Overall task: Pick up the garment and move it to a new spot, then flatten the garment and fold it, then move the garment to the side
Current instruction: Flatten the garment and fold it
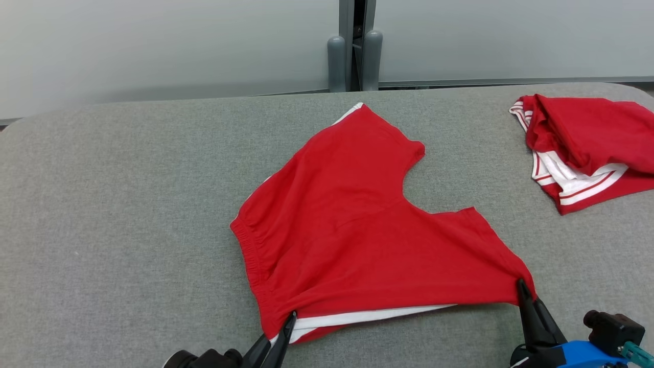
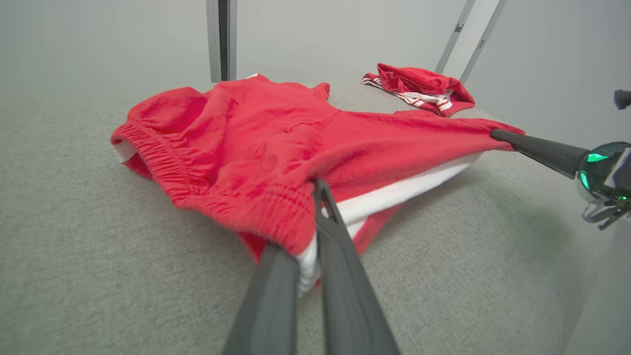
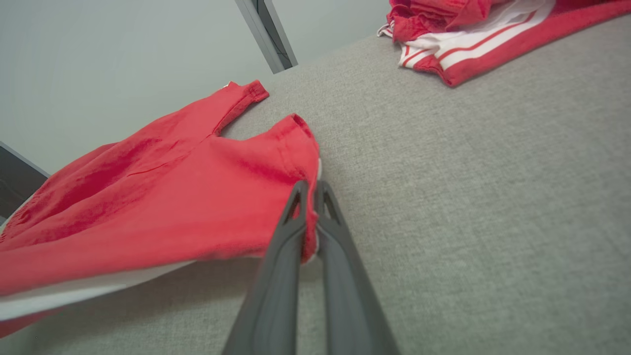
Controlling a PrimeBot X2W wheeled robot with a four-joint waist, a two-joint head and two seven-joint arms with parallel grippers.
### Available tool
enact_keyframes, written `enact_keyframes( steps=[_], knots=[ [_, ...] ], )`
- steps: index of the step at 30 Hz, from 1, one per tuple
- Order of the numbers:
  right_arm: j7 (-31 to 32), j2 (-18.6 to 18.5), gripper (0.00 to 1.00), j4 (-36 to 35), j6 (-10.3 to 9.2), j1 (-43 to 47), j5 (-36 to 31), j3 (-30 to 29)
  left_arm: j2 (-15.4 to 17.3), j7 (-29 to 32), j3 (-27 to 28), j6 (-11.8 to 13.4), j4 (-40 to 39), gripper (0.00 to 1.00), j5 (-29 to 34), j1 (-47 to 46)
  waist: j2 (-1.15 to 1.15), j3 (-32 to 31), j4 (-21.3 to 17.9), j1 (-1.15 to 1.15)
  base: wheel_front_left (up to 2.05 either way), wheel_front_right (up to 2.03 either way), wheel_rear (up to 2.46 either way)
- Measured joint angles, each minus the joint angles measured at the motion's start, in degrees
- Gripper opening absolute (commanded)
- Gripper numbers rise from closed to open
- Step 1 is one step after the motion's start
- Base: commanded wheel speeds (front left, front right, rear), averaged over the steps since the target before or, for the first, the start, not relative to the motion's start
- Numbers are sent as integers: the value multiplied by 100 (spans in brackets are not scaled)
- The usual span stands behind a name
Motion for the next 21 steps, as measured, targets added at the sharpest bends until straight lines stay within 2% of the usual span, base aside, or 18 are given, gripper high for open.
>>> enact_keyframes(
  steps=[8,15,21],
  knots=[
    [55,-14,0,-318,0,-266,-346,-166,2,0,10,0,-32,0,33,-192,0,-14,118,1,0,0,0],
    [196,-134,0,-323,0,-1284,-573,31,57,0,-41,0,-102,0,73,-732,0,168,220,2,0,0,0],
    [280,-238,0,135,0,-2456,-690,220,103,0,-70,0,-1,0,91,-1393,0,512,343,2,0,0,0]
  ],
)
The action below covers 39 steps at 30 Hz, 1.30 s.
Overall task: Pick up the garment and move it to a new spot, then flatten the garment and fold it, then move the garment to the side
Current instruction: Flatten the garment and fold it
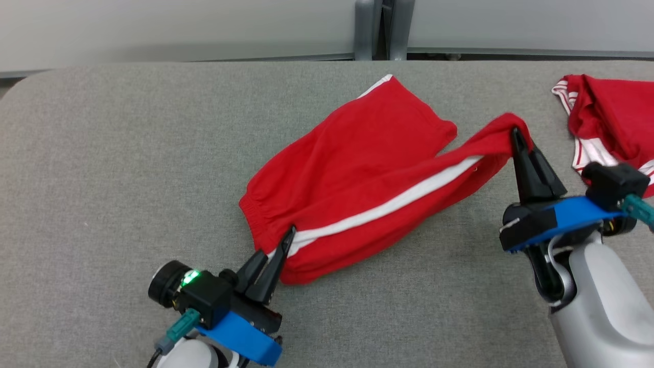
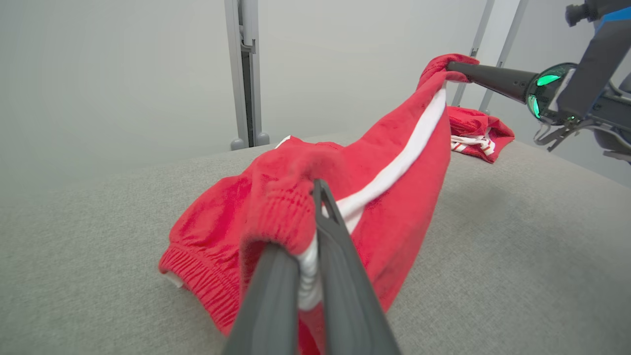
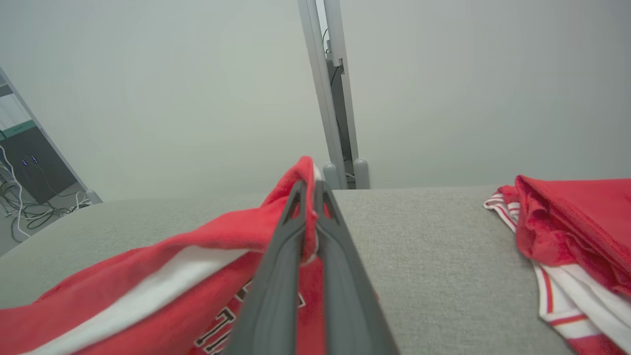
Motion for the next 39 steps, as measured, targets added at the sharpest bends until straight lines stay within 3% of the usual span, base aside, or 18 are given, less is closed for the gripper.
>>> enact_keyframes(
  steps=[16,25,26,27,28,29,39],
  knots=[
    [169,-71,0,2538,0,-3009,-286,559,-181,1,257,0,580,0,-91,-1473,0,1122,454,1,0,0,0],
    [-52,46,0,3813,0,-3968,-476,777,-338,0,272,0,895,0,-134,-1901,0,1553,669,0,0,0,0],
    [-108,53,37,3920,0,-4020,-476,786,-350,0,279,0,935,0,-134,-1909,0,1570,683,1,0,0,0],
    [-162,54,37,4018,0,-4070,-476,795,-358,0,283,0,968,0,-133,-1914,0,1578,692,1,0,0,0],
    [-220,57,100,4101,0,-4109,-477,814,-365,0,292,0,998,29,-127,-1917,0,1577,696,1,0,0,0],
    [-269,62,100,4178,0,-4124,-476,834,-378,0,312,0,1012,100,-114,-1917,0,1567,698,1,0,0,0],
    [-548,-165,100,4515,0,-3920,-272,1269,-486,0,651,0,786,100,130,-1292,0,1243,711,0,0,0,0]
  ],
)
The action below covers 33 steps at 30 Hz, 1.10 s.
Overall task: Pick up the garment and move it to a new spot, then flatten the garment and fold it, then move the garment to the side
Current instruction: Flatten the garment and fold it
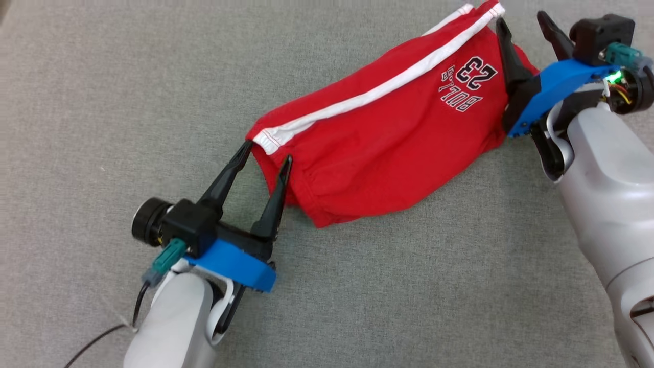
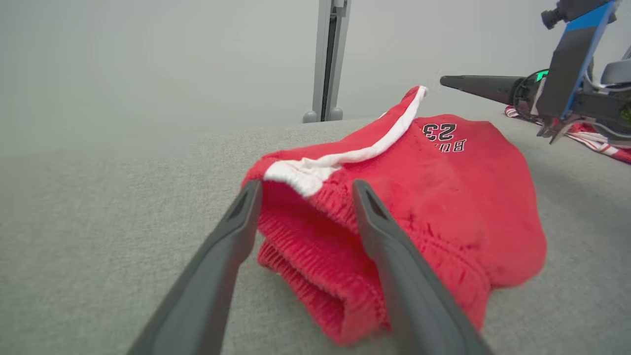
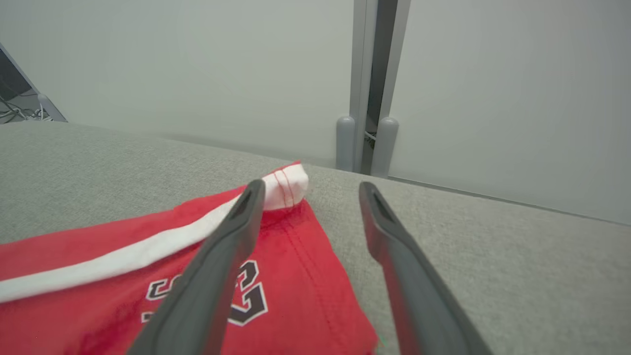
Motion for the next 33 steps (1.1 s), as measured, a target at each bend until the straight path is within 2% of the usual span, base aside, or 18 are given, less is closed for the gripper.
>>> enact_keyframes(
  steps=[7,16,26,27,29,33],
  knots=[
    [-51,-300,100,87,0,338,105,259,-15,0,526,2,-407,100,248,624,0,-243,109,-1,0,0,0],
    [110,-482,100,406,0,602,310,519,-38,0,1538,232,-1183,100,557,1050,0,-384,286,-1,0,0,0],
    [455,-542,100,580,0,714,606,617,-179,0,1789,270,-1427,100,655,1189,0,-328,379,-1,0,0,0],
    [483,-546,58,582,0,714,643,635,-187,0,1788,270,-1427,100,659,1198,0,-326,389,-1,0,0,0],
    [598,-536,0,584,0,715,744,650,-194,0,1788,270,-1426,100,661,1210,0,-330,401,-1,0,0,0],
    [649,-486,0,527,0,786,915,711,-204,0,1794,271,-1400,100,661,1243,0,-386,383,-1,0,0,0]
  ],
)
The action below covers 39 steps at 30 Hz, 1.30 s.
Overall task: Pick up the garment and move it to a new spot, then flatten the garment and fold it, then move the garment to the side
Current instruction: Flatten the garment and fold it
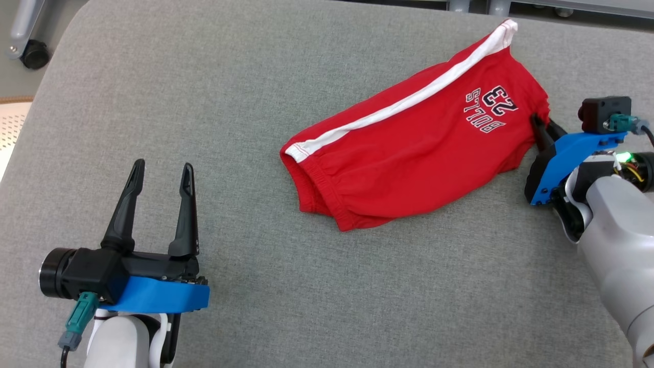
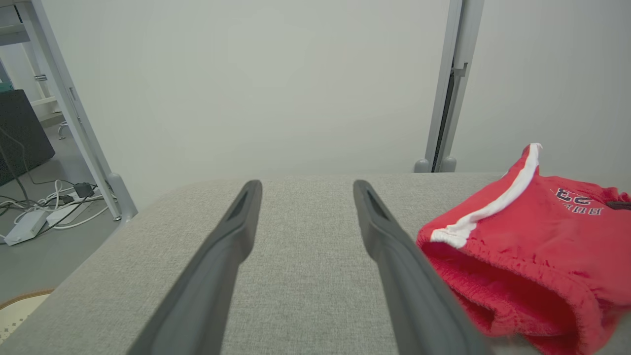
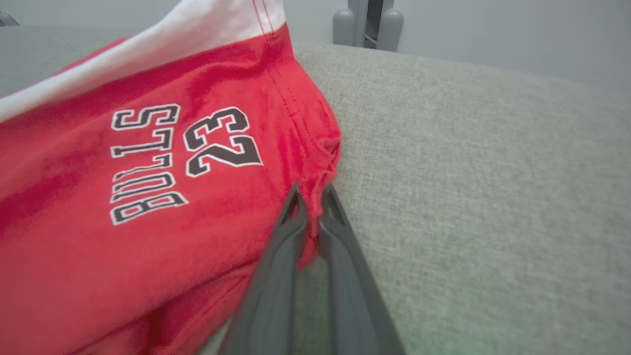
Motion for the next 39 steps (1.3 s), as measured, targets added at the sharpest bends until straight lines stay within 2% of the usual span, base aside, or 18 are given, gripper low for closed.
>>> enact_keyframes(
  steps=[6,14,23,30,39],
  knots=[
    [-256,64,0,-176,0,283,332,29,-7,0,29,-18,42,100,-8,76,0,-172,-132,0,0,0,0],
    [-606,60,0,-645,0,885,818,52,-13,0,97,-44,83,100,74,268,0,-482,-507,0,0,0,0],
    [-726,-96,0,-1298,0,1928,1239,-461,-13,0,243,-92,115,100,154,544,0,-864,-995,0,0,0,0],
    [-745,-298,0,-1680,0,2670,1196,-1307,-13,0,252,-96,109,100,163,659,0,-1062,-1216,0,0,0,0],
    [-747,-138,0,-2049,0,2786,786,-1618,-13,0,208,-102,120,100,148,701,0,-1123,-1208,0,0,0,0]
  ],
)
